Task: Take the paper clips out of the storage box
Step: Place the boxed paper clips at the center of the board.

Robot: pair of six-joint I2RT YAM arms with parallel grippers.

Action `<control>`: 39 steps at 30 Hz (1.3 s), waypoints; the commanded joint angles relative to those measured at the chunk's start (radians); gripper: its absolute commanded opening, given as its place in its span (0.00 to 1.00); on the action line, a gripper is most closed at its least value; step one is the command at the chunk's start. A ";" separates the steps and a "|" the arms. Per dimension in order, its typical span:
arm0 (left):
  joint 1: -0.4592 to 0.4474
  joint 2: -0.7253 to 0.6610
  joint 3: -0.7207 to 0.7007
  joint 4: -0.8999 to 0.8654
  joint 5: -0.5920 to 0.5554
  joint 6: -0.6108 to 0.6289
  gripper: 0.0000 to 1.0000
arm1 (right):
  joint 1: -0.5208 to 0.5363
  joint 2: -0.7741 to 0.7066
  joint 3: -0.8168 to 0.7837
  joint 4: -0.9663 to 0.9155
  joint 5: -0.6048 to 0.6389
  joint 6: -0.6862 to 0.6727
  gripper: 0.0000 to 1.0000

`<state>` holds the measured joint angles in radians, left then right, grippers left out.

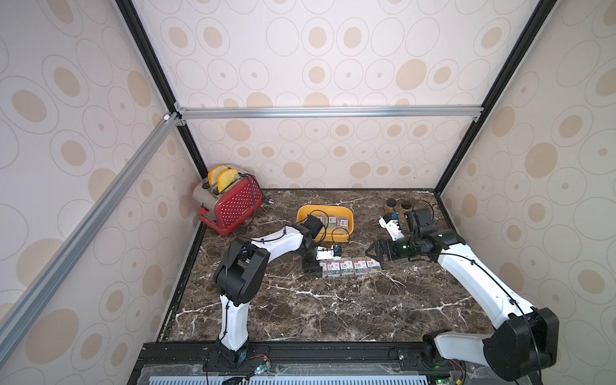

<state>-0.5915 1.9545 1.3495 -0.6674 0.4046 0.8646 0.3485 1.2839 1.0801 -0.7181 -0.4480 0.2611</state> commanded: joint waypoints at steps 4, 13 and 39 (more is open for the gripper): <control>-0.016 0.030 0.030 -0.018 -0.006 0.004 0.66 | 0.003 0.010 0.026 -0.001 -0.011 -0.008 0.96; -0.018 0.024 0.022 -0.005 -0.018 -0.005 0.74 | 0.004 0.012 0.030 0.002 -0.009 -0.005 0.99; -0.005 -0.085 -0.009 0.026 -0.114 -0.132 0.89 | 0.004 0.043 0.084 -0.022 -0.008 -0.024 1.00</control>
<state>-0.6006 1.9354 1.3331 -0.6456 0.3191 0.8139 0.3485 1.3174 1.1290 -0.7204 -0.4503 0.2531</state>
